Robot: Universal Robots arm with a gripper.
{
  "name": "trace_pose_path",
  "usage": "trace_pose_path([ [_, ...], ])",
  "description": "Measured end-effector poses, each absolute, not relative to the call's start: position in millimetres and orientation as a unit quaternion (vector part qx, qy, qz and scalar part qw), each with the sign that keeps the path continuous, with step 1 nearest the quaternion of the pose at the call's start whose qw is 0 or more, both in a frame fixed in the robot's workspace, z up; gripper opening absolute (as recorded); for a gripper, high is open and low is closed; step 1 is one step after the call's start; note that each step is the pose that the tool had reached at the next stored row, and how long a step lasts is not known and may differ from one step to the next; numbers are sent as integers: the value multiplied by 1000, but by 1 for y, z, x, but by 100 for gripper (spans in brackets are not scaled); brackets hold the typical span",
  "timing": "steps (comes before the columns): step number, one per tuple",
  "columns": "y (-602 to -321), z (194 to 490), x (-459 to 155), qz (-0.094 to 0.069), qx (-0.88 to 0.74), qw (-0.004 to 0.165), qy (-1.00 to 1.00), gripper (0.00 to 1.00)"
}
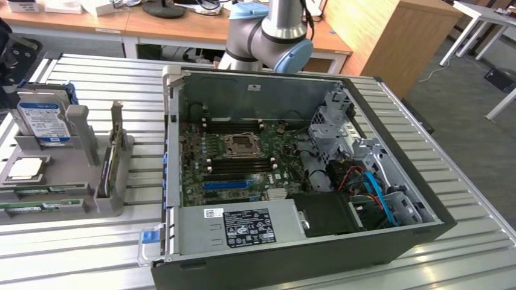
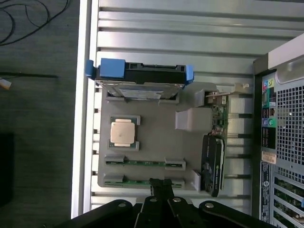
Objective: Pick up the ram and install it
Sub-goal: 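Pick up the ram and move it above insertion slot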
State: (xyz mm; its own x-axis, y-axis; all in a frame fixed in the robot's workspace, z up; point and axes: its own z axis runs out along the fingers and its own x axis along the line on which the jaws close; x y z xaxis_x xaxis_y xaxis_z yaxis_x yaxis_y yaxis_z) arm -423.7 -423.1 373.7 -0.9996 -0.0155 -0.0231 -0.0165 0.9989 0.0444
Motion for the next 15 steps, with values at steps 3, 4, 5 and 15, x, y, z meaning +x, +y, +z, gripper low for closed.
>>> trace_pose_path([
  [3,-423,374,-424,22,-29,11,999,11],
  [4,-423,374,-424,22,-37,11,999,11],
  [5,-423,374,-424,22,-45,11,999,11],
  [15,-423,374,-424,10,-129,8,992,11],
])
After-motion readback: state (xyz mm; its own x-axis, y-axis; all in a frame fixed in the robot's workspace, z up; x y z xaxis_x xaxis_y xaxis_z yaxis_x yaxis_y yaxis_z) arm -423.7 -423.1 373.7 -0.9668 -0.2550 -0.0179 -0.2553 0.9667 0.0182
